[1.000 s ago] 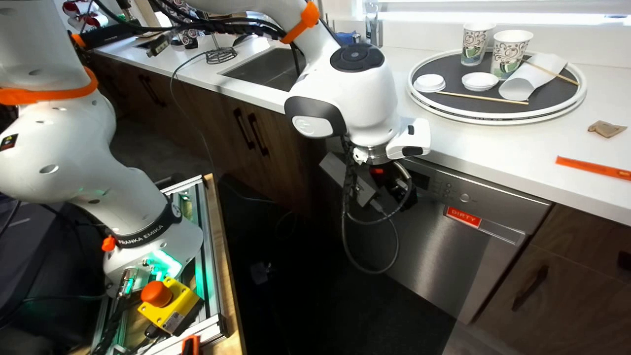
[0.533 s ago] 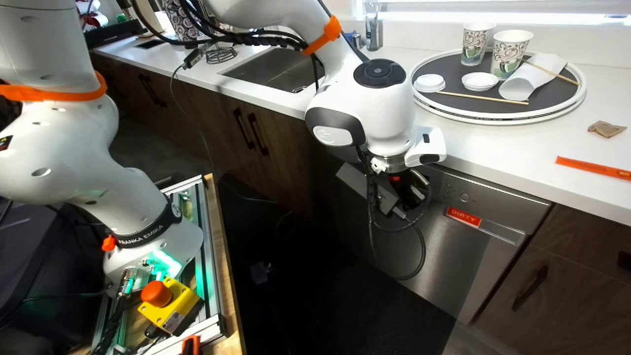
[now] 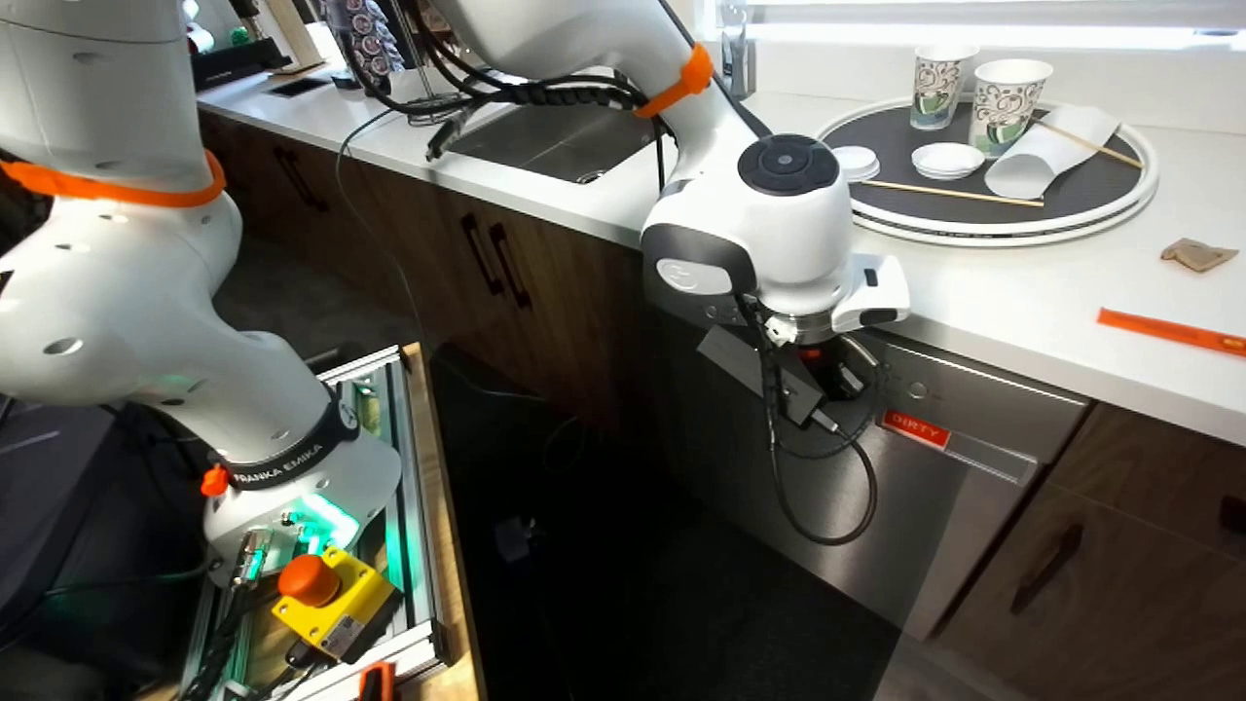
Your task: Press a button on the dishwasher
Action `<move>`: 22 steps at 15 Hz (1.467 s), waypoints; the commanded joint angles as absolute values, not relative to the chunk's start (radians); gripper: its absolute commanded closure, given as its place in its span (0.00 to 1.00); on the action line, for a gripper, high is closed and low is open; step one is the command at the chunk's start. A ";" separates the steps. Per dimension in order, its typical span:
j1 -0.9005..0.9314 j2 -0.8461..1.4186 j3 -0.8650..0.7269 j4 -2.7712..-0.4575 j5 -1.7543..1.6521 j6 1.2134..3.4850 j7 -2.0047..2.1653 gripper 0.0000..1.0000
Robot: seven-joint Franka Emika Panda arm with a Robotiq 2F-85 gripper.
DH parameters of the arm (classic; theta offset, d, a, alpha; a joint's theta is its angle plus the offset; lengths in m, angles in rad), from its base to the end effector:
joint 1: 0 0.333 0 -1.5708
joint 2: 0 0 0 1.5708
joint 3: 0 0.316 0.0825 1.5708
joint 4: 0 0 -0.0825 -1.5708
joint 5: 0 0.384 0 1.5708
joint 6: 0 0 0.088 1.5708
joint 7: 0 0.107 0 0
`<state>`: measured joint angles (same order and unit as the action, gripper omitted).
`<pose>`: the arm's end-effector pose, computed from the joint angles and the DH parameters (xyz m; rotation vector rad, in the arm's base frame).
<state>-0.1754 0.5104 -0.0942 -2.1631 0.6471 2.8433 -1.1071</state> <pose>0.5401 -0.1829 0.1703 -3.0513 -0.3830 -0.4025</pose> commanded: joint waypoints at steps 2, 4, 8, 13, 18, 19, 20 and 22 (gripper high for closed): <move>-0.235 0.580 -0.034 -2.090 0.696 2.876 -1.164 1.00; -0.252 0.592 -0.016 -2.072 0.700 2.875 -1.171 1.00; -0.290 0.606 0.025 -2.042 0.720 2.874 -1.187 1.00; -0.336 0.617 0.079 -2.016 0.748 2.875 -1.205 1.00; -0.381 0.633 0.137 -1.994 0.792 2.886 -1.231 1.00; -0.388 0.636 0.146 -1.990 0.798 2.886 -1.233 1.00; -0.395 0.638 0.153 -1.990 0.805 2.887 -1.236 1.00; -0.409 0.643 0.166 -1.987 0.814 2.890 -1.242 1.00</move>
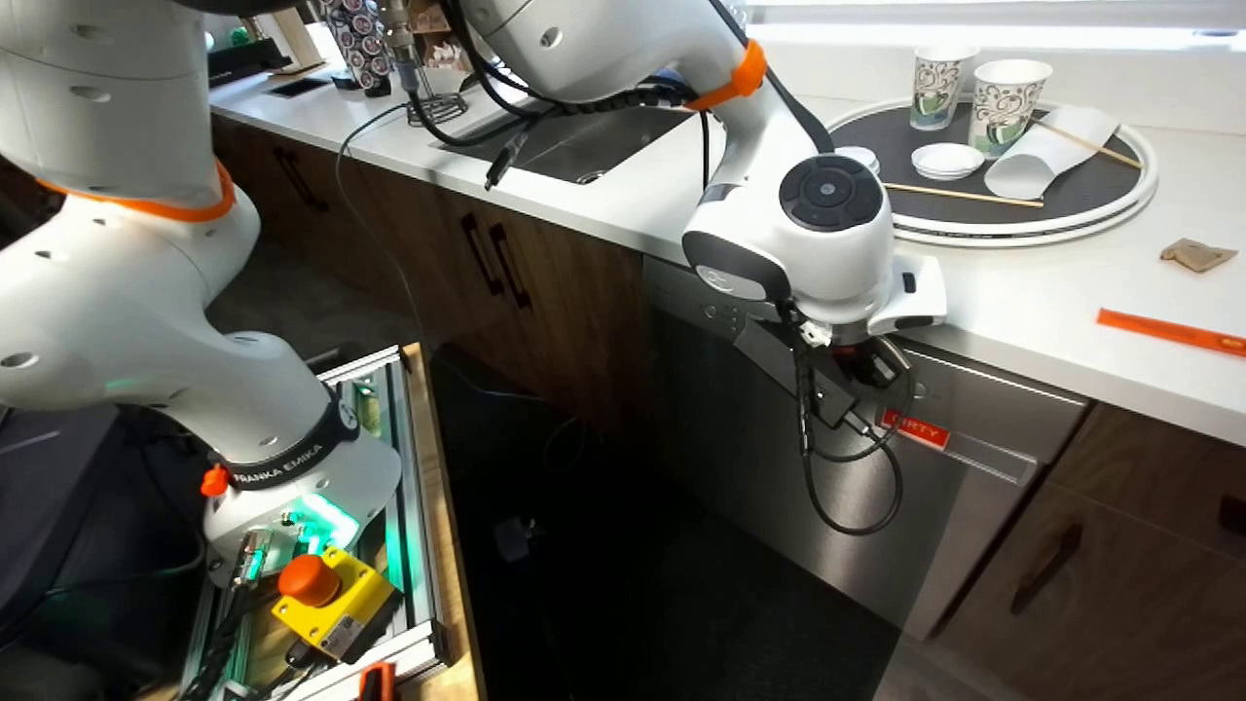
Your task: Press a button on the dishwasher
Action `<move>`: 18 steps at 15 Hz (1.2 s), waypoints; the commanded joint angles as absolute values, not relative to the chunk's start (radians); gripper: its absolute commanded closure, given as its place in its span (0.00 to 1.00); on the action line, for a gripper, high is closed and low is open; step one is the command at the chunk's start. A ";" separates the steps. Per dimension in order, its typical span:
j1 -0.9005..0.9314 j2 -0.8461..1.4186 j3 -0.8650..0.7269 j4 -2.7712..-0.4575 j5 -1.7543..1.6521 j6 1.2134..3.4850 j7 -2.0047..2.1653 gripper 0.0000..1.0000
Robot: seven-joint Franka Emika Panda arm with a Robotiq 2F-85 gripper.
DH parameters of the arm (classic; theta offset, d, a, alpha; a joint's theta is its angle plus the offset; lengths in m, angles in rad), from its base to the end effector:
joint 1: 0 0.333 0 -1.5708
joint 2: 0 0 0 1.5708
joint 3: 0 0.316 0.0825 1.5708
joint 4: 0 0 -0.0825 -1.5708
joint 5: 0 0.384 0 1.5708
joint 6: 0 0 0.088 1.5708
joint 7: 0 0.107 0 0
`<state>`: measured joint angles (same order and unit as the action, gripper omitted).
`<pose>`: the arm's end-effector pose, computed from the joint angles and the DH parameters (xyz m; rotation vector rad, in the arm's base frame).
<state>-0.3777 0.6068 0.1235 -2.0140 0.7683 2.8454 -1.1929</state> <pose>0.5781 -0.1896 0.1614 -2.9278 -0.2815 -0.5743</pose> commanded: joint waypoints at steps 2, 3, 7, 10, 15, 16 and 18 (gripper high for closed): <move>-0.421 0.646 0.179 -1.986 0.822 2.892 -1.248 1.00; -0.428 0.647 0.187 -1.986 0.829 2.895 -1.249 1.00; -0.485 0.654 0.253 -1.974 0.906 2.911 -1.287 1.00; -0.548 0.662 0.323 -1.965 1.002 2.926 -1.342 1.00; -0.634 0.678 0.410 -1.960 1.135 2.944 -1.428 0.99; -0.645 0.681 0.420 -1.960 1.145 2.945 -1.436 0.99; -0.661 0.683 0.434 -1.964 1.153 2.948 -1.448 1.00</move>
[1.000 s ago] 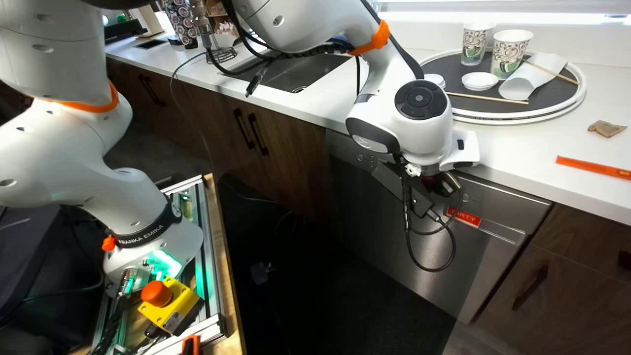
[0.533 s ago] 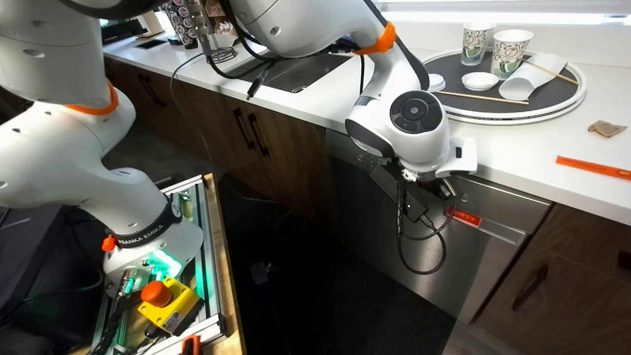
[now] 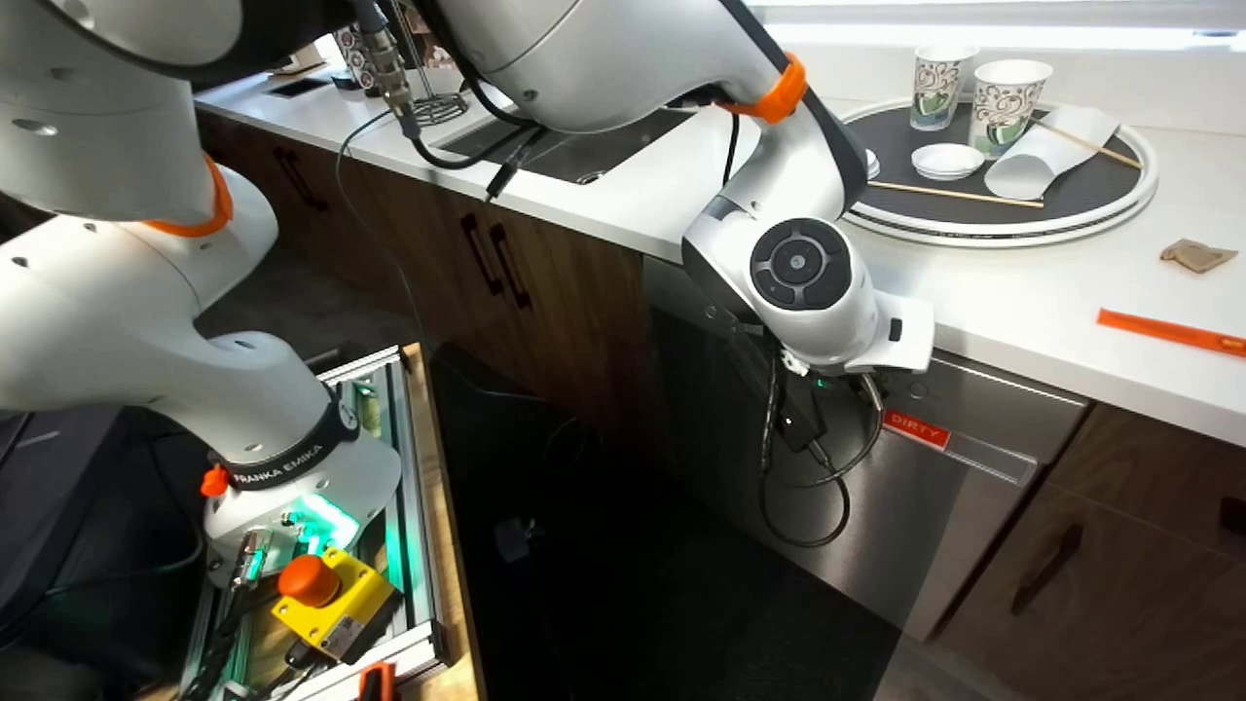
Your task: Press a button on the dishwasher
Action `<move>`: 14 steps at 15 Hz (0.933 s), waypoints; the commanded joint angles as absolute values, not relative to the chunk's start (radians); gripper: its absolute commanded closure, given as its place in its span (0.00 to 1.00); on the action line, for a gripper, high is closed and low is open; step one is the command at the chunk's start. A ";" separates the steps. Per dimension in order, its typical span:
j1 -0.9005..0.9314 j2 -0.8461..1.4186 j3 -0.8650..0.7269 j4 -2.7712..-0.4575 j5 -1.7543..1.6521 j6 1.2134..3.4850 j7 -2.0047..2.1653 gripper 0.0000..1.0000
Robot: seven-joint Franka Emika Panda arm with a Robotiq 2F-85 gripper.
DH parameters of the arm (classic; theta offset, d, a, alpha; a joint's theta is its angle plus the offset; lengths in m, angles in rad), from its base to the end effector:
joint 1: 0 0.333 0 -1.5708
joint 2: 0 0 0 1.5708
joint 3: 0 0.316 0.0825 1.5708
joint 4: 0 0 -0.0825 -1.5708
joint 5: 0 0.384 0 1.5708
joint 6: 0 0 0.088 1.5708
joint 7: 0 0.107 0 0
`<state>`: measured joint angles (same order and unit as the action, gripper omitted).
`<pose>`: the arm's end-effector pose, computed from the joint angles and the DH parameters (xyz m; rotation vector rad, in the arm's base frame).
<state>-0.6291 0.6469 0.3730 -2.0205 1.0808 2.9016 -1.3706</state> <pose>0.5583 -0.2019 0.1461 -2.7674 0.0367 -0.7251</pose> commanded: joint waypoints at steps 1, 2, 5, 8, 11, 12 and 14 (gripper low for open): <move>-0.667 0.683 0.439 -1.966 1.153 2.949 -1.453 1.00; -0.671 0.681 0.442 -1.970 1.149 2.948 -1.454 1.00; -0.672 0.672 0.438 -1.982 1.127 2.944 -1.458 1.00; -0.654 0.660 0.415 -2.001 1.095 2.939 -1.452 1.00; -0.642 0.653 0.399 -2.014 1.070 2.935 -1.449 1.00; -0.638 0.651 0.394 -2.017 1.062 2.931 -1.445 1.00; -0.628 0.645 0.382 -2.023 1.044 2.928 -1.438 1.00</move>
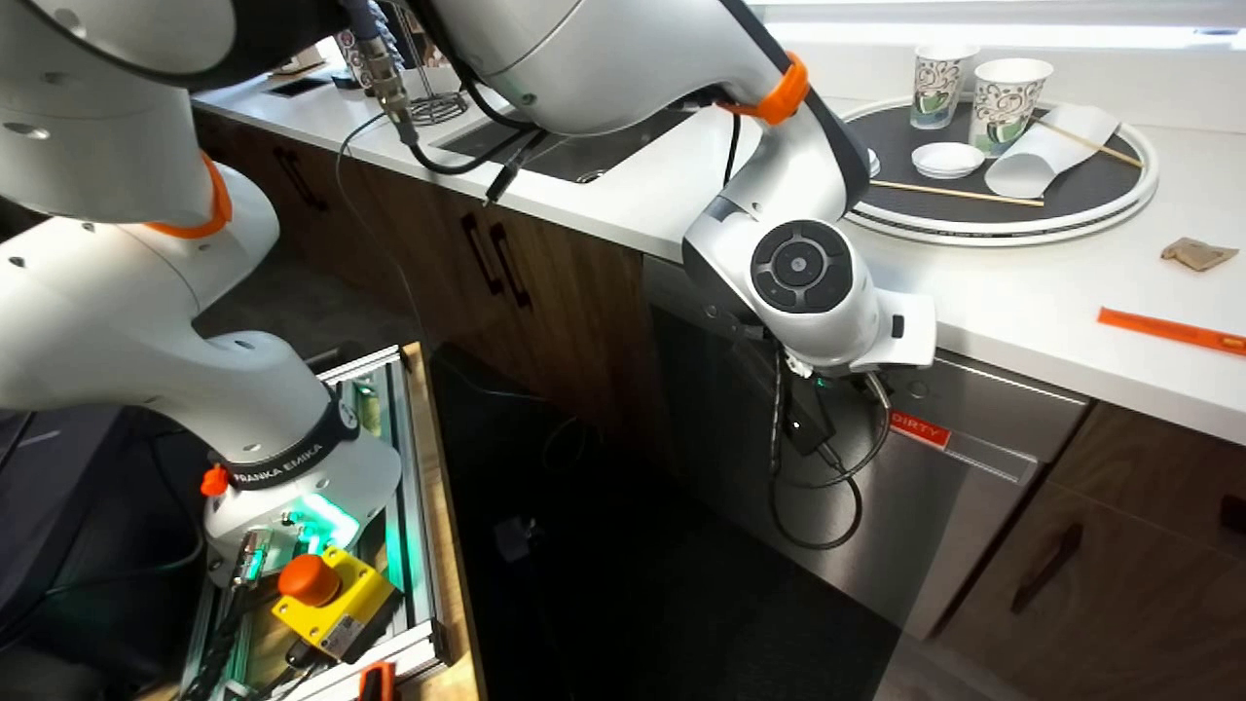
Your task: Press a button on the dishwasher
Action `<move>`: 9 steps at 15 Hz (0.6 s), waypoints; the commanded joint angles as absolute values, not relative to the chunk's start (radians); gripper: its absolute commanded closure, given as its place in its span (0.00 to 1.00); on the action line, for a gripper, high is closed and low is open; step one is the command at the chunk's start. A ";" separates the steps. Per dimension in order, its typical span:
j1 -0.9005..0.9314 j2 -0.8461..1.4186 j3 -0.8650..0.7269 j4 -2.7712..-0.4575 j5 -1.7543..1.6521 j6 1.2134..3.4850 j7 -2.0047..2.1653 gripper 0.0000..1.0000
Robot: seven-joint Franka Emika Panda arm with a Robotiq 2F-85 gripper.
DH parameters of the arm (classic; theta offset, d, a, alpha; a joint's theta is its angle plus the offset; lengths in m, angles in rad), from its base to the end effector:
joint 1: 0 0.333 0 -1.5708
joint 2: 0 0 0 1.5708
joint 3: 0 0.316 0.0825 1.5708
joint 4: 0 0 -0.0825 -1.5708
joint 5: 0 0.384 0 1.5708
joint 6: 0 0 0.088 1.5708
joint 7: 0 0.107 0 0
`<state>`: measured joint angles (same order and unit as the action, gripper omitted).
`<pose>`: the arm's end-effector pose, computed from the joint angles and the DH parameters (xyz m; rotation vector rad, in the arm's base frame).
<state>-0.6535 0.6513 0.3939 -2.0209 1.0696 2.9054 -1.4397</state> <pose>0.5579 -0.2042 0.1462 -2.7756 -0.0584 -0.7477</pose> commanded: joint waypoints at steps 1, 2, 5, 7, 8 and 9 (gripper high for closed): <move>-0.615 0.637 0.365 -2.033 1.020 2.922 -1.423 1.00; -0.601 0.631 0.347 -2.041 0.994 2.921 -1.411 1.00; -0.569 0.623 0.310 -2.048 0.934 2.920 -1.400 1.00; -0.552 0.619 0.293 -2.051 0.910 2.919 -1.401 1.00; -0.544 0.615 0.284 -2.055 0.899 2.916 -1.401 1.00; -0.536 0.614 0.276 -2.056 0.890 2.918 -1.403 1.00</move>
